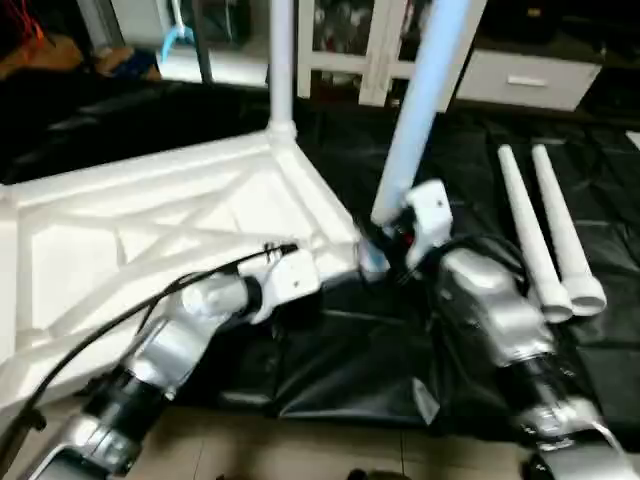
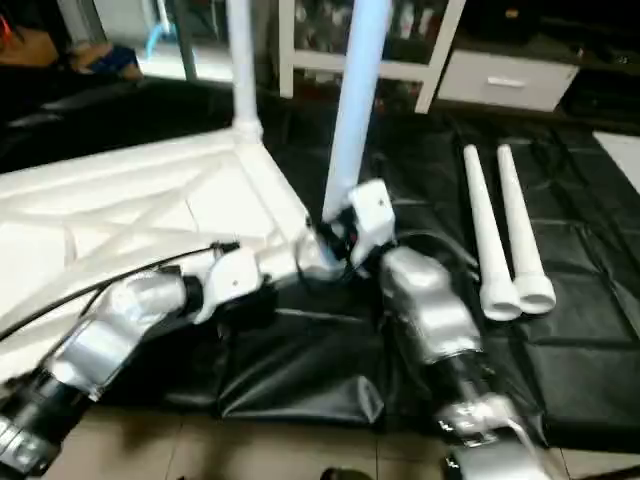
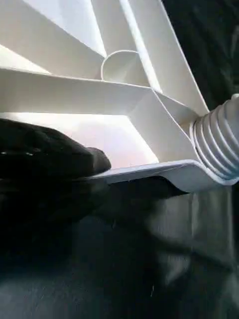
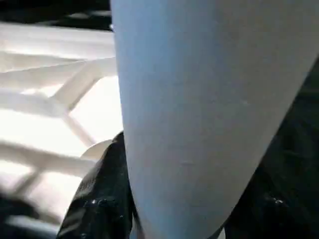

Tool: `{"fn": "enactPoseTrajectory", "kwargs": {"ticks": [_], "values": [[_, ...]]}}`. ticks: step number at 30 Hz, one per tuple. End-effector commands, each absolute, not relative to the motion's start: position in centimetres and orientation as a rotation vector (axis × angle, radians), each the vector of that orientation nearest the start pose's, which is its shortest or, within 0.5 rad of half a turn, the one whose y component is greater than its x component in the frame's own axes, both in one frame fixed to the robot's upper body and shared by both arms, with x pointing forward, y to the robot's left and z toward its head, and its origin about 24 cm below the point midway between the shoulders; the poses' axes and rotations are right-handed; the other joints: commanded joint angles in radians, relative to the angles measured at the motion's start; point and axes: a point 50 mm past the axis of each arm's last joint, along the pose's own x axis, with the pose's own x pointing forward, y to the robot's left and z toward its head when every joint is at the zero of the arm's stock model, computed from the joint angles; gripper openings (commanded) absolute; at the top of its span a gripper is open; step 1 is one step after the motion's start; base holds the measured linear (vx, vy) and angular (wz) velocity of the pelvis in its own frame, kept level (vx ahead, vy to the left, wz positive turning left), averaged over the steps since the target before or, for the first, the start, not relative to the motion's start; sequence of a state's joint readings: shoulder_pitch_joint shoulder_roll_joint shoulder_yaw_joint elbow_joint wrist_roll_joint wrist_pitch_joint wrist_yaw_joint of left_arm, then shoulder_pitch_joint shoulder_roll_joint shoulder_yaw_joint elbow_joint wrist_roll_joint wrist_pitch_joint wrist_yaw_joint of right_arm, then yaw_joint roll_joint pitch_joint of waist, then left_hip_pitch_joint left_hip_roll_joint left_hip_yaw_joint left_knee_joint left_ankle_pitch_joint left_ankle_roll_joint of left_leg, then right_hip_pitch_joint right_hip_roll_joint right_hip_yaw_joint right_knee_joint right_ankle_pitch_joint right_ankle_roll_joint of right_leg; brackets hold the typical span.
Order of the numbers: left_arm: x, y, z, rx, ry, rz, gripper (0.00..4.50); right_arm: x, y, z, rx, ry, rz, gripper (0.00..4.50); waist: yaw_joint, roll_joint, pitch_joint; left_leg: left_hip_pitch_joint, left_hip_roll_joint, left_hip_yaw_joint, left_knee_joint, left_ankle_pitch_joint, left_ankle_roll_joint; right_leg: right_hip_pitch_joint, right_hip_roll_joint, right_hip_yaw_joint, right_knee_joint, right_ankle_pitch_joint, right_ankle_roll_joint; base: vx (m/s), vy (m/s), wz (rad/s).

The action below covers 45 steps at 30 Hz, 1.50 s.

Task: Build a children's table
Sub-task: Insert table leg to table base

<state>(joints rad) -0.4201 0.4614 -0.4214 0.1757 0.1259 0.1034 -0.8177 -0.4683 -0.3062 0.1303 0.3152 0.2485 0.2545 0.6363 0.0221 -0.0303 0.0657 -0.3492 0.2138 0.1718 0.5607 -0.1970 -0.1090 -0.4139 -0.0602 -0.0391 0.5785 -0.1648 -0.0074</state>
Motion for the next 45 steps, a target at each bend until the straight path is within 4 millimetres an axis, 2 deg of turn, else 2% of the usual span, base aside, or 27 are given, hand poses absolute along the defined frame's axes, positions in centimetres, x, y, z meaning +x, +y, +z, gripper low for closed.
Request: {"fn": "enactPoseTrajectory", "kwargs": {"ticks": [1,2,4,8,10,16,20,25,26,27,29,30,32,33,34,37,38,39,40,41,42,45], "values": [[27.6,11.2,5.9,0.726,0.209,-1.282,0.0,30.0,-16.7,4.3,-0.111,0.429,0.837,1.88,0.006,0.009,-0.051,0.003,0.015,0.012,-0.058,-0.166,0.051,0.054,-0.05,0.038,-0.047,-0.107,-0.224,0.0,0.0,0.0],[27.4,11.2,6.0,0.719,0.198,-1.296,0.0,29.4,-17.1,4.2,-0.117,0.438,0.883,1.88,0.013,0.006,-0.05,0.005,0.017,0.015,-0.056,-0.158,0.064,0.05,-0.05,0.039,-0.044,-0.087,-0.226,0.0,0.0,0.0],[27.2,11.1,6.2,0.703,0.177,-1.323,0.0,28.5,-17.8,4.0,-0.106,0.463,0.939,1.88,0.02,0.004,-0.048,0.005,0.018,0.015,-0.057,-0.175,0.069,0.047,-0.052,0.039,-0.049,-0.134,-0.225,0.0,0.0,0.0],[26.9,11.0,6.4,0.677,0.176,-1.35,0.0,27.6,-18.5,3.6,-0.084,0.5,0.987,1.88,0.022,0.001,-0.043,0.004,0.018,0.012,-0.061,-0.224,0.049,0.043,-0.055,0.038,-0.059,-0.251,-0.2,0.0,0.0,0.0],[26.9,10.9,6.4,0.681,0.171,-1.352,0.0,27.1,-19.4,2.5,-0.077,0.538,0.992,1.88,0.022,0.0,-0.043,0.008,0.019,0.012,-0.061,-0.243,0.046,0.039,-0.055,0.039,-0.063,-0.284,-0.191,0.0,0.0,0.0],[27.5,11.2,6.4,0.719,0.162,-1.299,0.0,27.2,-20.2,2.0,-0.075,0.517,0.927,1.88,0.02,-0.003,-0.051,0.004,0.017,0.009,-0.06,-0.217,0.038,0.044,-0.052,0.035,-0.059,-0.238,-0.185,0.0,0.0,0.0],[27.7,11.3,6.4,0.713,0.176,-1.267,0.0,27.2,-20.0,1.7,-0.042,0.493,0.872,1.88,0.02,-0.007,-0.051,0.005,0.017,0.007,-0.064,-0.258,0.03,0.041,-0.052,0.034,-0.065,-0.287,-0.171,0.0,0.0,0.0],[27.9,11.3,5.7,0.729,0.24,-1.224,0.0,27.9,-19.5,0.8,-0.076,0.466,0.722,1.88,0.01,-0.008,-0.05,0.005,0.016,0.002,-0.069,-0.311,0.004,0.036,-0.053,0.033,-0.073,-0.369,-0.143,0.0,0.0,0.0],[28.1,11.1,5.3,0.738,0.28,-1.19,0.0,28.3,-19.3,0.3,-0.09,0.467,0.627,1.88,0.006,-0.003,-0.048,0.005,0.015,-0.001,-0.07,-0.337,-0.007,0.035,-0.054,0.032,-0.075,-0.406,-0.132,0.0,0.0,0.0],[28.2,11.1,5.2,0.743,0.296,-1.174,0.0,28.5,-19.2,0.1,-0.099,0.47,0.586,1.87,0.002,-0.007,-0.048,0.008,0.013,-0.003,-0.07,-0.362,-0.011,0.032,-0.053,0.03,-0.081,-0.45,-0.118,0.0,0.0,0.0],[28.4,10.4,5.0,0.711,0.337,-1.131,0.0,29.3,-18.7,-0.2,-0.097,0.476,0.467,1.87,-0.002,-0.002,-0.044,0.008,0.011,-0.007,-0.072,-0.389,-0.019,0.03,-0.055,0.029,-0.086,-0.503,-0.102,0.0,0.0,0.0],[28.6,9.8,5.0,0.68,0.348,-1.115,0.0,29.7,-18.4,-0.4,-0.096,0.481,0.393,1.87,-0.01,-0.006,-0.042,0.006,0.007,-0.016,-0.074,-0.432,-0.031,0.029,-0.055,0.021,-0.095,-0.589,-0.068,0.0,0.0,0.0],[28.8,9.2,5.2,0.663,0.349,-1.107,0.0,30.1,-18.1,-0.5,-0.089,0.488,0.338,1.87,-0.018,-0.006,-0.044,0.011,0.003,-0.021,-0.071,-0.463,-0.029,0.025,-0.054,0.018,-0.103,-0.624,-0.046,0.0,0.0,0.0],[28.9,8.7,5.4,0.655,0.341,-1.099,0.0,30.4,-17.8,-0.7,-0.056,0.497,0.295,1.87,-0.02,-0.006,-0.044,0.012,0.001,-0.023,-0.071,-0.47,-0.025,0.023,-0.054,0.017,-0.105,-0.625,-0.045,0.0,0.0,0.0],[29.4,7.3,5.8,0.627,0.348,-1.06,0.0,31.4,-16.7,-0.8,-0.006,0.511,0.183,1.87,-0.034,-0.003,-0.039,0.014,0.001,-0.026,-0.072,-0.502,-0.025,0.013,-0.051,0.017,-0.105,-0.63,-0.05,0.0,0.0,0.0],[29.7,6.8,6.1,0.616,0.349,-1.025,0.0,31.7,-16.2,-0.9,0.019,0.517,0.136,1.87,-0.041,0.0,-0.045,0.015,-0.003,-0.035,-0.069,-0.523,-0.024,0.021,-0.053,0.005,-0.111,-0.623,-0.041,0.0,0.0,0.0],[30.2,6.2,6.3,0.587,0.359,-0.956,0.0,32.2,-15.7,-0.8,0.024,0.515,0.062,1.87,-0.042,-0.001,-0.047,0.01,-0.002,-0.034,-0.07,-0.51,-0.017,0.024,-0.053,0.007,-0.11,-0.586,-0.049,0.0,0.0,0.0],[30.9,5.3,6.7,0.546,0.371,-0.843,0.0,32.8,-14.8,-0.6,0.036,0.504,-0.035,1.87,-0.049,0.0,-0.044,0.009,-0.001,-0.034,-0.071,-0.5,-0.024,0.02,-0.051,0.007,-0.106,-0.555,-0.064,0.0,0.0,0.0],[30.9,5.3,6.7,0.546,0.371,-0.843,0.0,32.8,-14.8,-0.6,0.036,0.504,-0.035,1.87,-0.049,0.001,-0.046,0.012,-0.002,-0.032,-0.068,-0.502,-0.026,0.019,-0.05,0.006,-0.105,-0.55,-0.068,0.0,0.0,0.0],[31.1,4.9,6.8,0.533,0.382,-0.798,0.0,33.1,-14.2,-0.5,0.041,0.498,-0.075,1.87,-0.047,0.008,-0.047,0.016,-0.003,-0.032,-0.067,-0.509,-0.026,0.017,-0.05,0.005,-0.107,-0.548,-0.069,0.0,0.0,0.0],[31.6,4.6,7.1,0.507,0.387,-0.741,0.0,33.5,-13.4,-0.2,0.023,0.479,-0.134,1.87,-0.048,0.001,-0.051,0.005,-0.003,-0.033,-0.068,-0.486,-0.022,0.027,-0.052,0.004,-0.103,-0.514,-0.073,0.0,0.0,0.0],[31.9,4.6,7.3,0.502,0.386,-0.717,0.0,33.9,-12.8,0.1,0.012,0.46,-0.153,1.87,-0.046,0.002,-0.053,0.001,-0.004,-0.028,-0.068,-0.456,-0.019,0.025,-0.052,0.009,-0.101,-0.469,-0.078,0.0,0.0,0.0]]}}
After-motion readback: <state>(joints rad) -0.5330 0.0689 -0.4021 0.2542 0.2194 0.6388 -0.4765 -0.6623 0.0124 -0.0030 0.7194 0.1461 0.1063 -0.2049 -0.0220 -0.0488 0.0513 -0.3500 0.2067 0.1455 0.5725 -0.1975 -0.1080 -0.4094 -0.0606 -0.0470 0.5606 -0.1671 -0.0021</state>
